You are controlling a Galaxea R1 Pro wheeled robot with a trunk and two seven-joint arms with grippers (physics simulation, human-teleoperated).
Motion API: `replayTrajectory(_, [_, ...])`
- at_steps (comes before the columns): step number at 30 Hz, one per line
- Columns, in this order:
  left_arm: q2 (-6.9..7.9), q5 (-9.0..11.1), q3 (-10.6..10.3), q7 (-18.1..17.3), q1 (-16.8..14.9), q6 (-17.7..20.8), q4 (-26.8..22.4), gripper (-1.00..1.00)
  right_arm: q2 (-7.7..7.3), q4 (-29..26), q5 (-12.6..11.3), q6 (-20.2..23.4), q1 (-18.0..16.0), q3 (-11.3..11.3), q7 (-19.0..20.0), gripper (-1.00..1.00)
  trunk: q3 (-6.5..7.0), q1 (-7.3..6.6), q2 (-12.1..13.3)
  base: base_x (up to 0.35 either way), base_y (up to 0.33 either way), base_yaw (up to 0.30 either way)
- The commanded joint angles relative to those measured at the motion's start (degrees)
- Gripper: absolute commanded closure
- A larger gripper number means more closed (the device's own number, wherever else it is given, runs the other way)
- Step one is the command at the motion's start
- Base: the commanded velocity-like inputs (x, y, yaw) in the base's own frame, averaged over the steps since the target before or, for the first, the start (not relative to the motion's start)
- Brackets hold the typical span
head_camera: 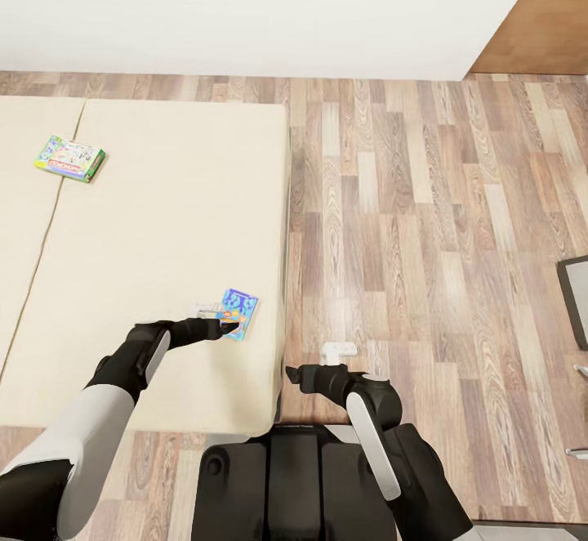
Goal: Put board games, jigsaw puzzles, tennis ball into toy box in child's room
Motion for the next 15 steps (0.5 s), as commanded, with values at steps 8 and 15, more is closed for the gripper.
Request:
replayTrajectory(8, [-0.37,-0.36,0.24,-3.06,-0.02,0.54,-0.08,-1.0,0.0,-0.05,-0.59,0.14,-0.03,0.01,-0.58,-1.0,-0.06,0.03,-0.09,0.0,0.0,0.0])
replayTrajectory(15, [-0.38,-0.46,0.23,-5.39,-0.02,0.6,-0.08,-1.0,0.0,-0.05,-0.58,0.13,-0.03,-0.03,-0.58,-1.0,-0.06,0.03,-0.09,0.0,0.0,0.0])
